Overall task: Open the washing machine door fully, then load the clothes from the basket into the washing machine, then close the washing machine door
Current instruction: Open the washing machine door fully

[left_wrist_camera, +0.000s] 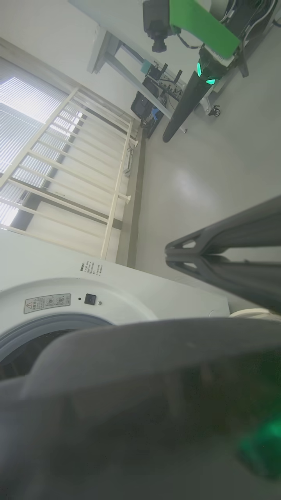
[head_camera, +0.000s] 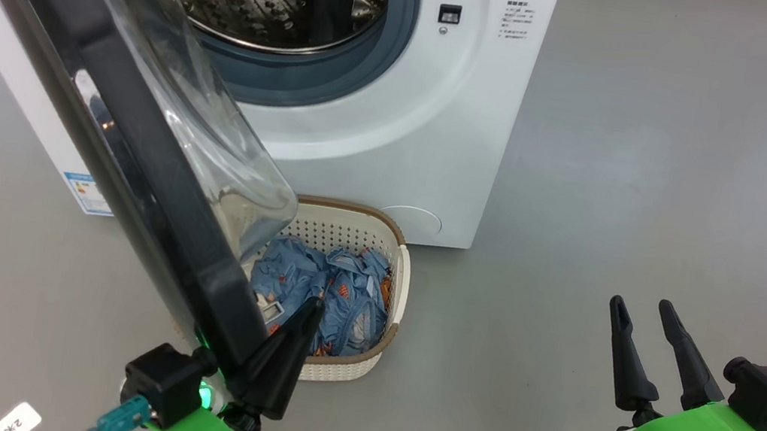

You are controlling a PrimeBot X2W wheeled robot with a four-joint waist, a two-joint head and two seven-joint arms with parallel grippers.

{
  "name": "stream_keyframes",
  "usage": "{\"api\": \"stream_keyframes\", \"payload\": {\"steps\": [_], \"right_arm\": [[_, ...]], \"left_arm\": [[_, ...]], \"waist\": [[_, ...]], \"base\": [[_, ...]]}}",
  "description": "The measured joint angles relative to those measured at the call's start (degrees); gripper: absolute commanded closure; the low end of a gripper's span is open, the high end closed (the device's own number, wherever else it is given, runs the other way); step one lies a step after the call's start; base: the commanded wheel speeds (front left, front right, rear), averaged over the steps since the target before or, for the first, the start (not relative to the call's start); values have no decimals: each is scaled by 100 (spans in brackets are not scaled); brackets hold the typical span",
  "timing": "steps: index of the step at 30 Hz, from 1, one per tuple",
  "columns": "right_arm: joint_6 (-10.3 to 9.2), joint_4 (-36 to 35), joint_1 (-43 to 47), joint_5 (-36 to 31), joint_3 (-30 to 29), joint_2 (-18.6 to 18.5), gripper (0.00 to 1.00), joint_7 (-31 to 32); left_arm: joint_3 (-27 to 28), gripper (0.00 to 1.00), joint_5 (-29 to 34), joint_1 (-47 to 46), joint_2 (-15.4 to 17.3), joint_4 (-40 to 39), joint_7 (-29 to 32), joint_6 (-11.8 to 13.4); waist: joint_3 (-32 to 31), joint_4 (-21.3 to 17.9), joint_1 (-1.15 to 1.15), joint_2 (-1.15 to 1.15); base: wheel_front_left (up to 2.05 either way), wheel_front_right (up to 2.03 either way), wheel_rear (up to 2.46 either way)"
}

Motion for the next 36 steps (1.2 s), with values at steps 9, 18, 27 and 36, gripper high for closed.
{"api": "stream_keyframes", "payload": {"steps": [9,18,27,36], "right_arm": [[0,58,-3,0,-5,0,0,0],[0,121,-3,46,2,-1,0,0],[0,180,-2,63,46,-1,0,0],[0,223,8,101,96,-8,0,0]], "left_arm": [[-22,100,-27,-51,-110,123,-98,34],[-5,100,-135,126,-34,23,-96,94],[137,100,-180,299,107,-29,-90,187],[386,100,-250,522,322,-132,-12,460]], "waist": [[-17,249,0,0],[-75,593,0,0],[-144,971,0,0],[-293,1312,0,0]], "base": [[0,0,0],[0,0,0],[0,0,0],[0,0,0]]}}
